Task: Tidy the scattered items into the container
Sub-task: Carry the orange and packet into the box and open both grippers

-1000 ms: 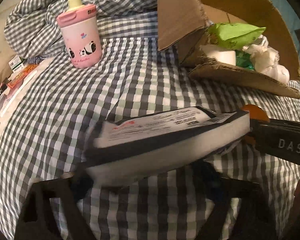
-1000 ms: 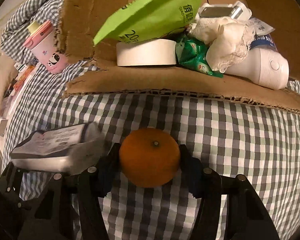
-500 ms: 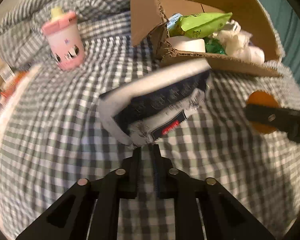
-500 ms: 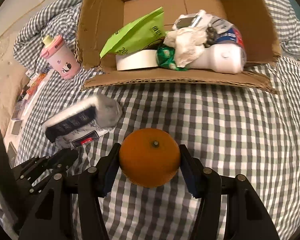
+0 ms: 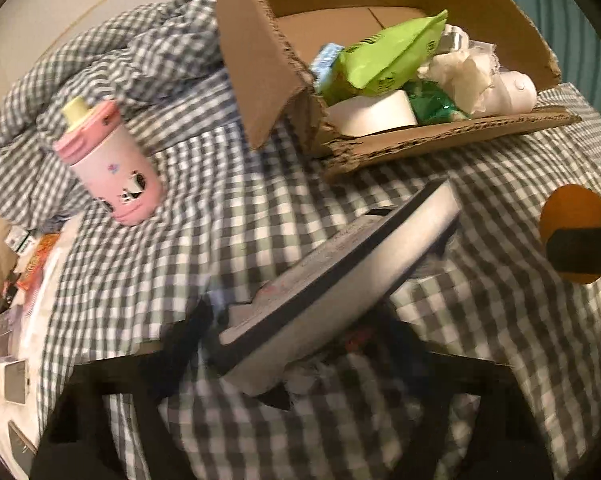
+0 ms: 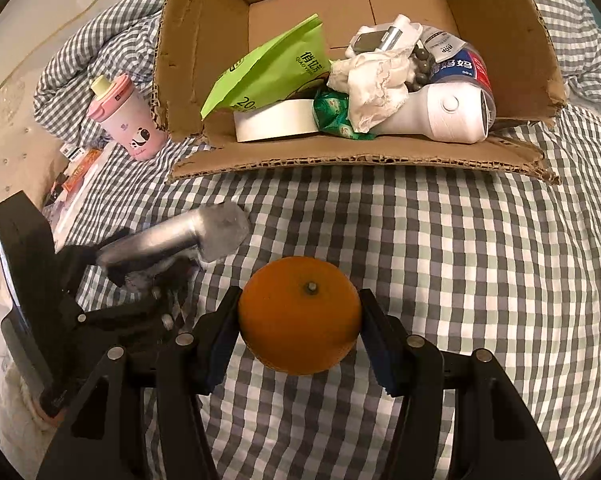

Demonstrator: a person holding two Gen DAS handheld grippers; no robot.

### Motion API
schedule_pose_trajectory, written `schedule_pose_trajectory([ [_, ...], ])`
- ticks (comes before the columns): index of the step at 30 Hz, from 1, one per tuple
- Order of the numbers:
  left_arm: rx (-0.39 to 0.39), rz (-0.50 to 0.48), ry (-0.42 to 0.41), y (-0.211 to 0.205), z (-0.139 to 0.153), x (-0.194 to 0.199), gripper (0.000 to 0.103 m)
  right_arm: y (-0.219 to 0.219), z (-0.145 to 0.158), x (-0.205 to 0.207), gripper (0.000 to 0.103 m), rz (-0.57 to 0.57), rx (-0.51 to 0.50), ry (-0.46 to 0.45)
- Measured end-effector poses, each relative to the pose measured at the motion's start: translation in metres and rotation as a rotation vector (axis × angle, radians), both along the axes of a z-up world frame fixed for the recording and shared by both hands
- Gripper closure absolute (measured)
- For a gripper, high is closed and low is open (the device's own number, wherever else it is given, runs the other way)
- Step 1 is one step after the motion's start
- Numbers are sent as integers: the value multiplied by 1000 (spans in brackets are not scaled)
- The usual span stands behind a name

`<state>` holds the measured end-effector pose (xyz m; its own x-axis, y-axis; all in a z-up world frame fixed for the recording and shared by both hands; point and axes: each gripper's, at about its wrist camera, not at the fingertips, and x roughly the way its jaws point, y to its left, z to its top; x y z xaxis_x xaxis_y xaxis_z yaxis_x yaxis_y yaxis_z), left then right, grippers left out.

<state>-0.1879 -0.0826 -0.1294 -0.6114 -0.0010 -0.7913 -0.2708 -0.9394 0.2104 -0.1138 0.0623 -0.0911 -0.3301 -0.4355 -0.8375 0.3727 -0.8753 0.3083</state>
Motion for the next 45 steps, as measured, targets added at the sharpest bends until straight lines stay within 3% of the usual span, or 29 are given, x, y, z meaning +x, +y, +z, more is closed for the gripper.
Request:
schedule_pose_trajectory([
  [3,28,13,-11,2,1,5,55,3,1,-2,46,-9,-5,-1],
  [9,93,69,-60,2,16,20,68,16,12,5,46,-12,-25,15],
  [12,155,75,-64,5,34,32,69,27,22,11,46,-23,-36,33],
  [21,228,28,-19,38,89,45,69,74,62,19,46,-86,-53,123],
  [27,214,11,36,67,116,10,69,92,86,-14,46,-125,-46,182],
  [37,240,74,44,94,138,-101,69,76,102,-117,46,-138,-11,223],
  [38,242,88,49,95,139,-109,65,75,104,-126,46,-141,-13,228],
  [40,244,129,66,94,139,-125,32,71,109,-144,45,-150,-16,250],
  [41,243,156,69,93,138,-129,0,68,112,-150,40,-154,-5,268],
  [42,244,189,70,91,137,-132,0,66,115,-152,27,-161,24,290],
  [45,278,158,58,88,134,-126,0,70,125,-141,19,-208,75,359],
])
